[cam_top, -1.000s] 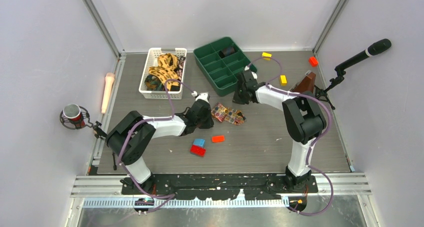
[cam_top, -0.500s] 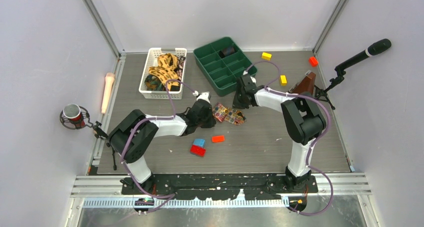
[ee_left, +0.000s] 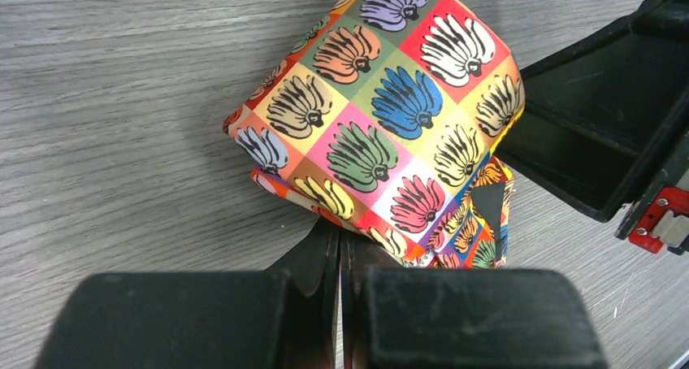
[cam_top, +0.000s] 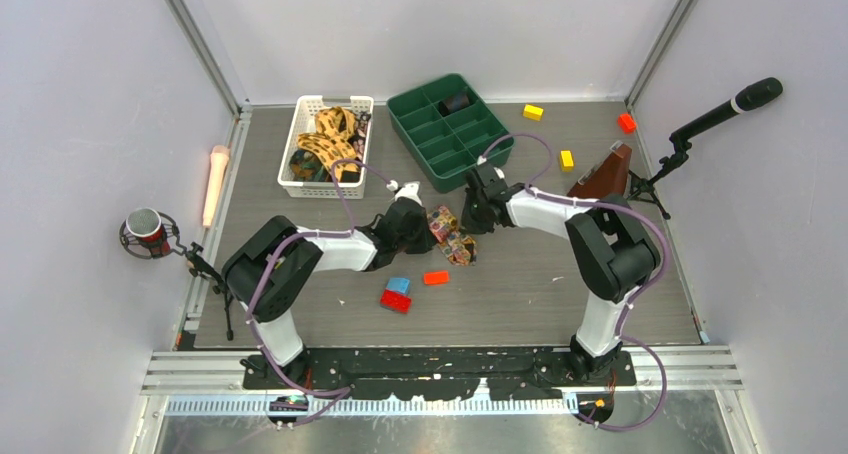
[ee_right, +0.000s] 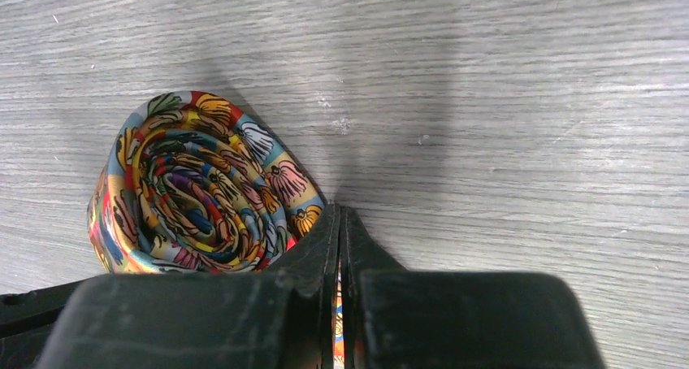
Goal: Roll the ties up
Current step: Roll the tie at the center of the board.
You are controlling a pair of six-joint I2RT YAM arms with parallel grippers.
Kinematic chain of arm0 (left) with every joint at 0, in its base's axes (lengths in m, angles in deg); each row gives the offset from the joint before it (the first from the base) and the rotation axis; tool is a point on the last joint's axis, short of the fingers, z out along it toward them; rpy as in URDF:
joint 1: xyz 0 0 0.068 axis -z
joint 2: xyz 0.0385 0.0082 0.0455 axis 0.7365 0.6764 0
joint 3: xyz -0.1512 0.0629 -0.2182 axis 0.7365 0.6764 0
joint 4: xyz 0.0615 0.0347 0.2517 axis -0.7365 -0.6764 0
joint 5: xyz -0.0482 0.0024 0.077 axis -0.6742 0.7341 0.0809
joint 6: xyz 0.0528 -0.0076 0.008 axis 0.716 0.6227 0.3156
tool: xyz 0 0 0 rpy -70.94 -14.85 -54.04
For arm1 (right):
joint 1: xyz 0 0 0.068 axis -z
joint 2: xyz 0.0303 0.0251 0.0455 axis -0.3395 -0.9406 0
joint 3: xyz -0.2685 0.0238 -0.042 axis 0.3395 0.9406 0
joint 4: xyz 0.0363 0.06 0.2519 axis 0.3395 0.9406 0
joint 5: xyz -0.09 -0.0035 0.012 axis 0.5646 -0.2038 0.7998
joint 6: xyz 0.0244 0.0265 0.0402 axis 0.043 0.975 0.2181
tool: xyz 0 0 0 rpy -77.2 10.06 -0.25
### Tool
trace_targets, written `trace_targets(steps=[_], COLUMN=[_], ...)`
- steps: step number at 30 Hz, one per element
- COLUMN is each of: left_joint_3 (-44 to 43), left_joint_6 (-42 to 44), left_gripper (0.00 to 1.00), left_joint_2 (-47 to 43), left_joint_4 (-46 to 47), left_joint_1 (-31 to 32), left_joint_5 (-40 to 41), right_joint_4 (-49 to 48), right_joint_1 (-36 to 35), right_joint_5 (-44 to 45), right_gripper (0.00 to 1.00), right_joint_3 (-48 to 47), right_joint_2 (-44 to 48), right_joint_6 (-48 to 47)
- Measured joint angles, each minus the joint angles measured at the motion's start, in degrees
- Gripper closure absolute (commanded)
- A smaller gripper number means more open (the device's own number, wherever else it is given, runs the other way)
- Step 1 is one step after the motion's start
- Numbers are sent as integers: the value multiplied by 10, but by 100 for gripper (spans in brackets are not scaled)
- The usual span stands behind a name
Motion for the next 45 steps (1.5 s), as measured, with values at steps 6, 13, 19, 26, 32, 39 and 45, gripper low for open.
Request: trace_targets(steps=[6, 13, 19, 26, 32, 39, 45], left_joint_3=[0, 9, 12, -14, -76, -91, -104], left_joint_6=[0, 14, 44, 89, 119, 123, 126], left_gripper=[100, 100, 100, 100, 99, 87, 73], left_joint_2=[0, -47, -127, -165, -127, -63, -9], left_joint_4=[-1, -61, -103, -128, -121, -83, -59], left_joint_1=[0, 0, 0, -26, -79, -140, -169], left_joint_5=[0, 6, 22, 39, 4, -93, -170], right_joint_4=[8, 34, 7, -71, -120, -125, -102], right_joint_1=[0, 0, 0, 0, 0, 0, 0], right_joint_5=[14, 59, 42, -78, -134, -144, -129], right_gripper=[86, 74, 78, 94, 97, 99, 99], right_joint_3=[11, 35, 63, 74, 74, 73, 61], right_joint_2=[13, 73, 153, 177, 134, 82, 71], right_joint_6=[1, 2, 9, 51, 81, 93, 92])
